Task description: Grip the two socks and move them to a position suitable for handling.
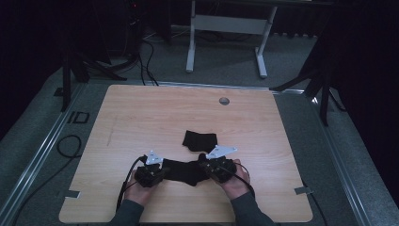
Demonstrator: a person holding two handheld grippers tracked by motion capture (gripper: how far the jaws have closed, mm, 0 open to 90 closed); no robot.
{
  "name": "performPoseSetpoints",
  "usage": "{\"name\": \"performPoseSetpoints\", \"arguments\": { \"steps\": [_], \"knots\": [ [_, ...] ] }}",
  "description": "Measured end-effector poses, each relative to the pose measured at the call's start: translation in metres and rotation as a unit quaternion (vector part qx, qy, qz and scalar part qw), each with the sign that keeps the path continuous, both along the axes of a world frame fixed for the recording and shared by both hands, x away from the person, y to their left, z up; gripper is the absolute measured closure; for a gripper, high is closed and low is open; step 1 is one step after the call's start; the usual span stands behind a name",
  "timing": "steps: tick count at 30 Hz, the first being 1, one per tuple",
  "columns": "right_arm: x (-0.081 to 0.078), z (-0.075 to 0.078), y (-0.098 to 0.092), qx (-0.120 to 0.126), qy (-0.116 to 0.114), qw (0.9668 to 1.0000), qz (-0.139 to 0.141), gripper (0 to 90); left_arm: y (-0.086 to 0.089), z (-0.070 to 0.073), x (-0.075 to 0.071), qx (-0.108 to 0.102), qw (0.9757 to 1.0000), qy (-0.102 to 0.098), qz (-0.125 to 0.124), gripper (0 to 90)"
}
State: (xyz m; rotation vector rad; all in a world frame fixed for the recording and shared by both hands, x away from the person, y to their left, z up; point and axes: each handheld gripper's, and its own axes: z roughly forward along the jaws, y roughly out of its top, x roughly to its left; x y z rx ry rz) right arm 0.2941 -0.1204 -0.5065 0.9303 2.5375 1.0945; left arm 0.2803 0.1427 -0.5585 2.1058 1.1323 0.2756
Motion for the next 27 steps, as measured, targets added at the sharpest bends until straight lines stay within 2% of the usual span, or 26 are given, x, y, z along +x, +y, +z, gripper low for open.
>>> {"name": "performPoseSetpoints", "arguments": {
  "steps": [5, 15, 23, 27],
  "knots": [
    [0.004, 0.003, -0.021, 0.008, 0.000, 0.9995, -0.030, 88.2, 0.001, 0.000, 0.001, 0.001, 1.0000, 0.001, -0.003, 89.5],
    [0.002, 0.004, -0.045, 0.017, 0.006, 0.9976, -0.067, 88.2, 0.001, 0.000, 0.001, 0.001, 1.0000, 0.003, -0.007, 89.4],
    [-0.012, -0.003, -0.068, 0.021, 0.025, 0.9953, -0.091, 88.2, 0.003, 0.001, 0.002, 0.004, 1.0000, -0.001, -0.003, 89.1],
    [-0.013, -0.012, -0.075, 0.016, 0.041, 0.9943, -0.098, 88.0, 0.002, 0.001, 0.002, 0.025, 0.9995, -0.017, 0.009, 88.4]
  ]
}}
